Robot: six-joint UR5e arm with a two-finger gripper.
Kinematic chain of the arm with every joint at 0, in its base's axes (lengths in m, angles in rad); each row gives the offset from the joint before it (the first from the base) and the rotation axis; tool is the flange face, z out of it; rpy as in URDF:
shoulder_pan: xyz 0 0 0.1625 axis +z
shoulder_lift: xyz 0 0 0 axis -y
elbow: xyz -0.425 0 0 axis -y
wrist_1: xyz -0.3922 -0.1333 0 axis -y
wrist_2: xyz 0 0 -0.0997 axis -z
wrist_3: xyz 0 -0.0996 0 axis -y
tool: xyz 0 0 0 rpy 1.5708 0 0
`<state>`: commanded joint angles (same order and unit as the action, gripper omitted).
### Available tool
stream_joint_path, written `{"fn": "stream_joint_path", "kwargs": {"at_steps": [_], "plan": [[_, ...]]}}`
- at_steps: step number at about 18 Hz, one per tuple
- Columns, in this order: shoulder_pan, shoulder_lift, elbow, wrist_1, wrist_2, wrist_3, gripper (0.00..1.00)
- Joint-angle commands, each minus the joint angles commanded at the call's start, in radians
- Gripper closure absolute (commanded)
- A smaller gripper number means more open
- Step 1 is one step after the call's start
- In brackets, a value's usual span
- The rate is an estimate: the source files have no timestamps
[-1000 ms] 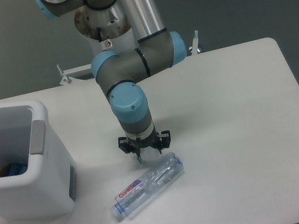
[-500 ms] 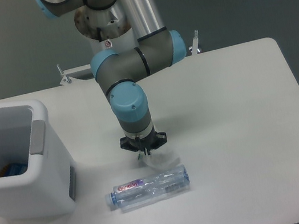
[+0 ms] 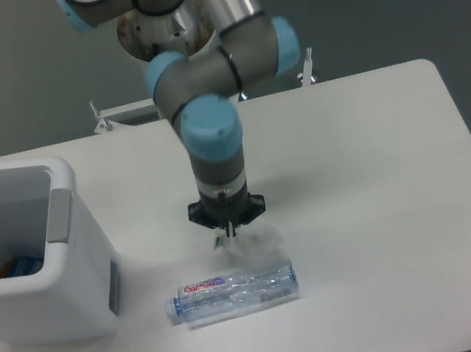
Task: Place the trash in the trash can
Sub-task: 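Close the gripper on the white tissue, then lift the tissue and carry it over the white trash bin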
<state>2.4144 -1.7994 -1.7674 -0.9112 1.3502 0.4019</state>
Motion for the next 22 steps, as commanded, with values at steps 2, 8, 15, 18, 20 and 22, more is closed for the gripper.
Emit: {"fn": "stream_joint_path", "kwargs": {"at_steps": [2,8,15,18,20,22], "plan": [[-0.001,0.005,0.043,0.0,-0.039,-0.005,1.0],[-0.04,0.049,0.201,0.002,-0.124,-0.164,1.0],[-0.141,0.135,0.244,0.002,-0.143,-0.238,1.0],[-0.207,0.166,0.235,0.0,-0.134,-0.27,1.0],[-0.282,0.176,0.235,0.0,-0.128,-0.291,0.93],[-0.33,0.181,0.235,0.0,-0.128,-0.292,0.82]]}}
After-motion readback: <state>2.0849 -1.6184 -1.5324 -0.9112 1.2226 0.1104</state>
